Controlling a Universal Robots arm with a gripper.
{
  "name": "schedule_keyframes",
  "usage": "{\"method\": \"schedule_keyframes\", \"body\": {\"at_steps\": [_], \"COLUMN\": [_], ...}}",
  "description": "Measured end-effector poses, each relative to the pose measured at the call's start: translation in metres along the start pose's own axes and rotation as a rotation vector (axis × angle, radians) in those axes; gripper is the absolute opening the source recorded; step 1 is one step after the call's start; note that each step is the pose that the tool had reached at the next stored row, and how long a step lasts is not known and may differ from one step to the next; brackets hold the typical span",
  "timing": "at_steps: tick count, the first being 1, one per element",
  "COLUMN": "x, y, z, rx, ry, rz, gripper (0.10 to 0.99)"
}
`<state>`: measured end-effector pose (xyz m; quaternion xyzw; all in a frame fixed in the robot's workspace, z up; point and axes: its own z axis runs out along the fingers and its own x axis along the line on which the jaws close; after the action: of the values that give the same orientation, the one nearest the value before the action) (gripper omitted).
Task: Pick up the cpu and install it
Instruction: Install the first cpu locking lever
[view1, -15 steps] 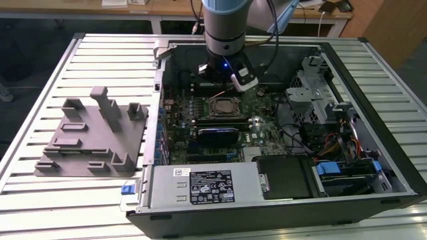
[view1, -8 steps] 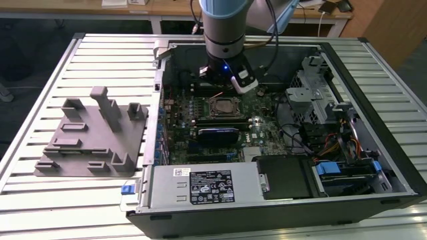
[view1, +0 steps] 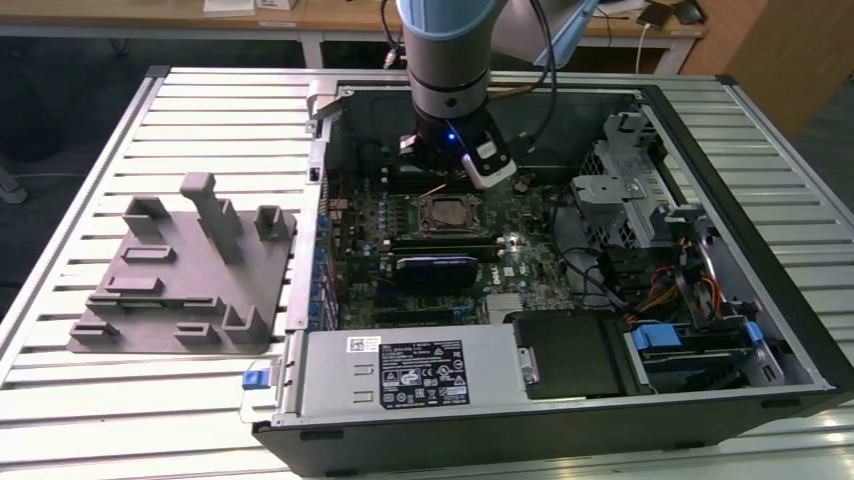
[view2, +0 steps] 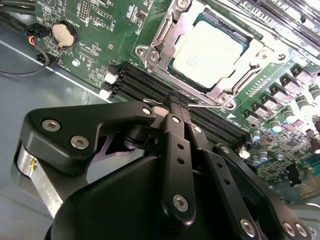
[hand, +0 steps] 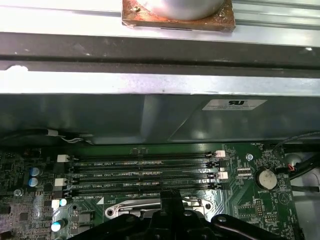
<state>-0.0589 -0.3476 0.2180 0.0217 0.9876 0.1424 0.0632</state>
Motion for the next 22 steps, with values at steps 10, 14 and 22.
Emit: {"method": "schedule_keyframes", "body": {"at_steps": [10, 14, 22], "x": [0.0004, 0.0005, 0.0008], "y": [-0.0010, -0.0013, -0.0004], "z": [0.0031, 0.0044, 0.0064], "rx": [0.001, 0.004, 0.019], "ry": [-0.0192, -0.0335, -0.0615], "rz": [0.018, 0.033, 0.126], "gripper": [0.106, 0.106, 0.106]}}
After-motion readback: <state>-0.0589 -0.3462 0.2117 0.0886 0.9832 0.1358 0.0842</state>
